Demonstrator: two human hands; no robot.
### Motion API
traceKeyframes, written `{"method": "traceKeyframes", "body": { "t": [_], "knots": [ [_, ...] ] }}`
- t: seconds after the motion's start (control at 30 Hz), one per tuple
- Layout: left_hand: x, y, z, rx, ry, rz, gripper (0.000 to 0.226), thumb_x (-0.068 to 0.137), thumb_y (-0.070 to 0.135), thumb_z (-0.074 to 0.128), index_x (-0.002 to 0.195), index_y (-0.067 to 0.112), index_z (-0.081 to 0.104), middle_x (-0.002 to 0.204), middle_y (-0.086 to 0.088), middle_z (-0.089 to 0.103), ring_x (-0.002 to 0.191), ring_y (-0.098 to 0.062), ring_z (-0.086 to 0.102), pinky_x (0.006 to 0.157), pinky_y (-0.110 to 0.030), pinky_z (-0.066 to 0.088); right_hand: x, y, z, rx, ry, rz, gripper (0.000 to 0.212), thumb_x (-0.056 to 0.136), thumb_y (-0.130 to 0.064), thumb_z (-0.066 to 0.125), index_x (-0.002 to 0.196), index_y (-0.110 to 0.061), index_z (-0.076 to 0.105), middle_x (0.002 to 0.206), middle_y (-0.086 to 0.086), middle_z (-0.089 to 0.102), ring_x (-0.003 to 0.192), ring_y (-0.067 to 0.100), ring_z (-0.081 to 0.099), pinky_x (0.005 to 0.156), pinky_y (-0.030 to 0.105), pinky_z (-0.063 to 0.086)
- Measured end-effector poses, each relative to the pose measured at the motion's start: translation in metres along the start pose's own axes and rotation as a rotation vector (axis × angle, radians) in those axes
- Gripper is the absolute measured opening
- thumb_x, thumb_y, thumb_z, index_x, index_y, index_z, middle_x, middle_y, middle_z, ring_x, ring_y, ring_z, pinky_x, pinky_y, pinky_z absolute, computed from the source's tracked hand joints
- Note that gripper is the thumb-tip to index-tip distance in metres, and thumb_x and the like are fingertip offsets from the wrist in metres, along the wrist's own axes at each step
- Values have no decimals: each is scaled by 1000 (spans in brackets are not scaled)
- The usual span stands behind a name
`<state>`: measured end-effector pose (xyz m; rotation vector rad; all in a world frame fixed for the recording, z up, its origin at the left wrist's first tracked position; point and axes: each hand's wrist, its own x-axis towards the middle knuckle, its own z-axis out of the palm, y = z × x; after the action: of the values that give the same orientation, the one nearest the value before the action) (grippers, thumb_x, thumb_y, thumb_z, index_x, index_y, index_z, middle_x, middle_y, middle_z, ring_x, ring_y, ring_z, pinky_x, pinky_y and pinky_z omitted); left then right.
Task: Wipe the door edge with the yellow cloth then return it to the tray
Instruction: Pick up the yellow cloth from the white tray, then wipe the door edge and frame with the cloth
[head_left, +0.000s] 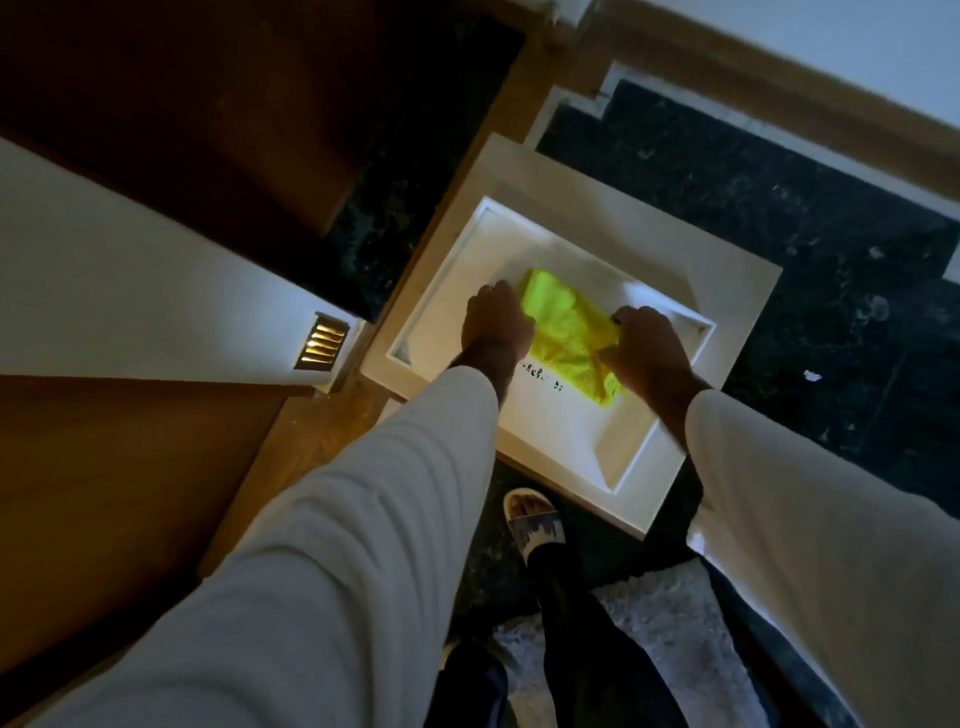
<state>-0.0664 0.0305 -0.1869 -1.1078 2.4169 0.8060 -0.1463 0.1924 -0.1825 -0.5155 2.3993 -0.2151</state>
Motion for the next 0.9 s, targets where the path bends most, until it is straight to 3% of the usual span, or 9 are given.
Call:
{"method": "traceKeyframes", "body": {
  "t": [0.1, 0.23, 0.33, 0.4, 0.53, 0.6, 0.67, 0.77, 0.9],
  "knots": [
    [-7, -2, -13, -118, -62, -62, 36, 86, 13, 69, 120, 1, 71, 125, -21, 74, 121, -38, 67, 97, -39, 55, -3, -6, -12, 87, -71, 29, 31, 80, -26, 79, 101, -4, 73, 101, 17, 72, 107, 34, 65, 74, 30, 37],
    [-31, -11, -51, -311, -63, -87, 32, 82, 21, 79, 108, 4, 72, 117, -19, 76, 111, -36, 70, 83, -35, 52, -25, -22, -40, 185, -58, -4, 25, 85, -35, 76, 77, -16, 62, 70, 0, 57, 86, 28, 61, 71, 27, 32],
    [-55, -20, -94, -517, -25, -95, 42, 81, 17, 85, 117, 1, 72, 120, -20, 75, 108, -35, 71, 85, -35, 56, -50, -42, -71, 233, 1, -78, 29, 86, -35, 77, 99, -10, 73, 91, 10, 70, 95, 29, 65, 75, 25, 35],
    [-82, -24, -131, -655, -18, -93, 54, 83, 7, 84, 132, -3, 65, 132, -25, 69, 112, -39, 70, 93, -49, 62, -76, -61, -96, 261, 17, -142, 40, 85, -36, 78, 114, -8, 72, 104, 10, 72, 97, 24, 65, 76, 21, 35],
    [-138, -24, -212, -782, 50, -5, 53, 86, 2, 80, 135, -6, 61, 134, -29, 67, 116, -44, 68, 95, -54, 61, -124, -108, -161, 310, 41, -252, 39, 80, -35, 83, 106, -7, 74, 91, 6, 70, 87, 24, 66, 75, 29, 47],
    [-170, -25, -257, -811, 102, 34, 51, 87, 5, 80, 134, -5, 62, 131, -28, 69, 114, -42, 69, 97, -53, 61, -150, -137, -194, 347, 57, -292, 45, 78, -29, 85, 114, -5, 74, 104, 13, 74, 100, 31, 70, 90, 37, 56],
    [-200, -28, -303, -837, 151, 64, 49, 88, 7, 80, 133, -4, 64, 129, -26, 70, 116, -42, 70, 95, -53, 62, -174, -170, -227, 332, 70, -366, 49, 78, -25, 85, 119, -5, 71, 113, 16, 73, 107, 33, 69, 95, 38, 55],
    [-257, -39, -384, -854, 272, 111, 47, 89, 12, 80, 132, -1, 66, 128, -24, 71, 115, -40, 71, 94, -54, 63, -221, -234, -279, 317, 76, -509, 44, 79, -25, 84, 116, -4, 70, 108, 15, 72, 105, 36, 69, 90, 41, 55],
    [-325, -51, -489, -866, 428, 163, 50, 89, 13, 79, 135, 0, 65, 130, -24, 71, 116, -40, 71, 96, -56, 62, -287, -319, -347, 278, 87, -704, 43, 85, -28, 80, 121, -6, 71, 118, 16, 73, 110, 32, 67, 87, 33, 50]
  ]
}}
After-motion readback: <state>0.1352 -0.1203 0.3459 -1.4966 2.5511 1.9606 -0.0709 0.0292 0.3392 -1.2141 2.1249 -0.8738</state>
